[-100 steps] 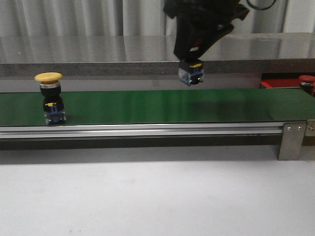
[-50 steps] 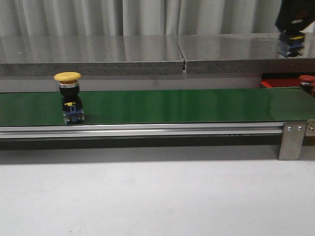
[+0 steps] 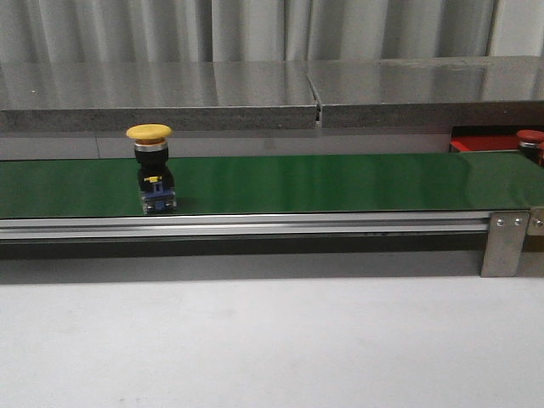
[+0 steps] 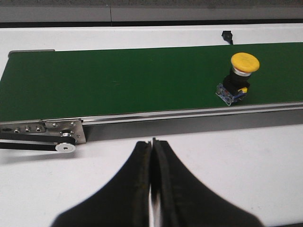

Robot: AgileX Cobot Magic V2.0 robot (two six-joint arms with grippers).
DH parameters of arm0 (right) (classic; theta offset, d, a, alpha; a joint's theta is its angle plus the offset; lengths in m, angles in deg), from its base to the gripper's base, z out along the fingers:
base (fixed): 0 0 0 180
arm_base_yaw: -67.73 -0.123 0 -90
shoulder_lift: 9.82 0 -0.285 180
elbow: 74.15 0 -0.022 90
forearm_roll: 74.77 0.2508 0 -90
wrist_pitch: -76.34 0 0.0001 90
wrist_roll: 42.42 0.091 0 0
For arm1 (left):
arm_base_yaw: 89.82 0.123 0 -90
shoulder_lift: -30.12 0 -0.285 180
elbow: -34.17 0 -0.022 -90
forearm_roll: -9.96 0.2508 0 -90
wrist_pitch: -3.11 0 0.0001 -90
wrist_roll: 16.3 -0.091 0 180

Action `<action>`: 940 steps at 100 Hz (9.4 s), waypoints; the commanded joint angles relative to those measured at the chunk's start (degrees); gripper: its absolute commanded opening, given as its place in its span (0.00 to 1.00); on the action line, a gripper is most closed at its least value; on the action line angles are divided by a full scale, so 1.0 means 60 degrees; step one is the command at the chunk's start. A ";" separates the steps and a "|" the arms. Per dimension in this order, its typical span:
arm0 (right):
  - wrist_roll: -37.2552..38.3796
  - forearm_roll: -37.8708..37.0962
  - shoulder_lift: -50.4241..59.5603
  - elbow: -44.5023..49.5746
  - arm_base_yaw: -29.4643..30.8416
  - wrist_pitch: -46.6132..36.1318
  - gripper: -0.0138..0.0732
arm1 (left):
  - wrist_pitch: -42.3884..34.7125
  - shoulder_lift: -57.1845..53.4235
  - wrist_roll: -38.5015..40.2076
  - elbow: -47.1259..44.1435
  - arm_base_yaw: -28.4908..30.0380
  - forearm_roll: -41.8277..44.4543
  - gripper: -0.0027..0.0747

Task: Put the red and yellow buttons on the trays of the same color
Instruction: 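Lower the red button into the red tray and release, then grasp the yellow button arriving at the belt end with the right gripper, then carry the yellow button over the yellow tray and lower it, then release the yellow button and raise the right gripper from the trays, then move the left gripper to a yellow button on the table and grasp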

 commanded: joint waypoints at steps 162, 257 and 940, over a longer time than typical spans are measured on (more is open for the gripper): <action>0.1257 0.0253 -0.3104 -0.1874 0.0249 -0.1485 0.73 | -0.0710 0.0047 0.0000 0.0218 -0.0061 -0.0115 0.01; 0.0395 -0.0170 0.2209 0.2145 -0.1420 -0.0615 0.73 | -0.0710 0.0047 0.0000 0.0218 -0.0061 -0.0115 0.01; -0.0440 0.0178 1.3210 0.9693 -0.3585 -0.1097 0.08 | -0.1174 0.0095 0.0000 0.0218 -0.0061 -0.0115 0.01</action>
